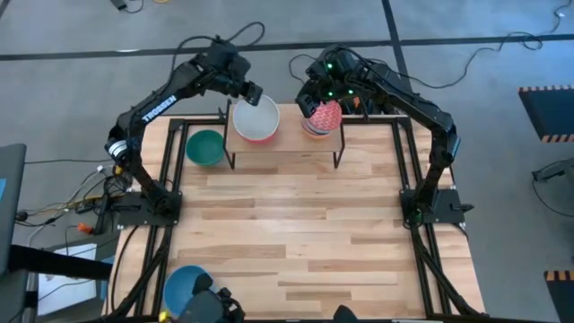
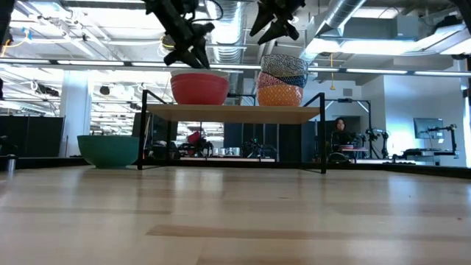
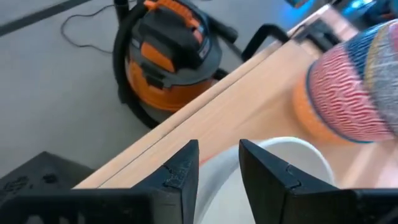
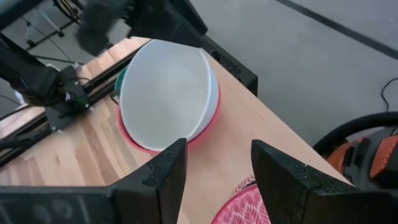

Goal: Place and stack bowls onto a shelf
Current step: Stack the white bowl on top of the orange bowl on the shelf, then stack the blue bowl on top of the white bowl on the shelf

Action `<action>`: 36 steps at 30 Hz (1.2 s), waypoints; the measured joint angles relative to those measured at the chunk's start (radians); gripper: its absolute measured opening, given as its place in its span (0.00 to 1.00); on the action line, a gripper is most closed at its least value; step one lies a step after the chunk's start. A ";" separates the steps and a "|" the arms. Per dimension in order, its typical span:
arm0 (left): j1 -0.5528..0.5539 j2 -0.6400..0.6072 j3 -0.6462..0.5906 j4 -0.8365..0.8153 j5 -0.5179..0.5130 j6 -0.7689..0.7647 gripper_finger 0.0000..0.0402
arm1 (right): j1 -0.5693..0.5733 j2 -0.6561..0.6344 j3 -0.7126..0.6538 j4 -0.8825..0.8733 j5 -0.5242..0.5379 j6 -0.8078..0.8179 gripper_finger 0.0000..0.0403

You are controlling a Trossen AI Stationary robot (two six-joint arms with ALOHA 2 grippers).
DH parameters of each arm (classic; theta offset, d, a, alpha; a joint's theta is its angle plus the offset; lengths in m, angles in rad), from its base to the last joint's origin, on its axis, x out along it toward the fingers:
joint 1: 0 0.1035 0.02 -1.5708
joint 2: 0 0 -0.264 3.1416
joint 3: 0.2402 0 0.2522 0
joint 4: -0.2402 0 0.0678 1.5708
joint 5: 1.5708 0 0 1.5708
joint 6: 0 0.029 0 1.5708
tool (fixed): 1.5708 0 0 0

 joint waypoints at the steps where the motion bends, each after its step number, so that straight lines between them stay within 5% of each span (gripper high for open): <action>1: -0.005 0.010 0.001 -0.004 -0.017 0.002 0.24 | 0.000 0.000 0.000 -0.005 0.000 0.000 0.51; 10: -0.008 0.062 -0.001 -0.038 -0.033 -0.003 0.24 | 0.051 0.000 0.000 -0.036 0.001 0.008 0.51; 24: -0.052 -0.108 -0.013 -0.014 -0.094 0.138 0.24 | 0.140 0.000 0.000 -0.007 0.006 0.106 0.51; 36: -0.158 -0.426 -0.418 0.114 -0.121 0.129 0.24 | 0.284 0.006 0.000 0.057 0.136 0.211 0.51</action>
